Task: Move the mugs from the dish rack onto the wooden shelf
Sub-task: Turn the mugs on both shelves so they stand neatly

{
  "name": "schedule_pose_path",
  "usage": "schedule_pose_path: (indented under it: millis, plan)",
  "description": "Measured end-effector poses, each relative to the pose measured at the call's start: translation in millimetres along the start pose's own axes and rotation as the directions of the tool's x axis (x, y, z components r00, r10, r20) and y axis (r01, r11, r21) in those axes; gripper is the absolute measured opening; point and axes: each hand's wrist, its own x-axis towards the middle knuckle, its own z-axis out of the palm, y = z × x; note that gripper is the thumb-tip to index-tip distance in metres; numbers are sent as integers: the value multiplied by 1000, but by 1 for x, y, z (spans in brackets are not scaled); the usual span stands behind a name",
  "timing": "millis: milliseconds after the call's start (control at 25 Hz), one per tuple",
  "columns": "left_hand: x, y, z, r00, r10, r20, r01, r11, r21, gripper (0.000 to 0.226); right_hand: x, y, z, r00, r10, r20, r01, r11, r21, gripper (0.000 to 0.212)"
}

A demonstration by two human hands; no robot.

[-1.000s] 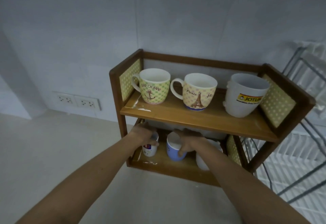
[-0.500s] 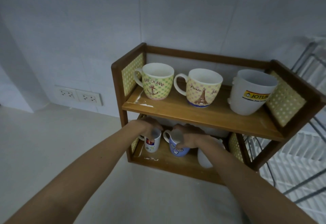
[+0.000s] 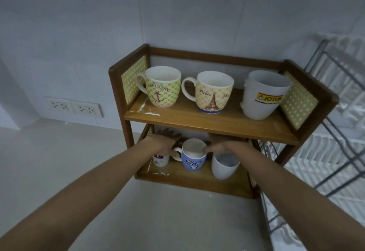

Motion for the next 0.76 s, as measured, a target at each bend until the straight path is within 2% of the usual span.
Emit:
schedule_pose_path:
  millis: [80,160,320,440,520,600,680,760]
  plan:
    - [11,20,12,990,72,-119,-74,997,-18,87,-5,15,-5,979,139,-148,-172,955,-243,80]
    - [24,42,22,984,81,-159,-87,996,-31,97,-10,21,0,978,168,-121,-203,891,-405,83]
    - [39,56,27,981,-24,-190,11,997,-74,104,-15,30,-6,997,62,51,-36,916,-399,80]
    - [38,55,30,978,-15,-209,-3,996,-88,101,-16,41,-13,991,-54,119,99,906,-411,78]
    - [35,56,30,979,8,-206,-30,994,-104,100,-15,46,-7,992,-74,98,107,908,-404,82]
    - [33,56,29,980,23,-196,-46,992,-118,100,-14,46,-6,999,-36,14,38,932,-360,90]
    - [32,53,25,987,27,-161,-52,987,-155,97,-11,45,-5,999,24,-40,-39,900,-434,91]
    - [31,49,21,992,37,-119,-60,980,-190,92,-10,45,-6,999,2,-47,-26,857,-515,85]
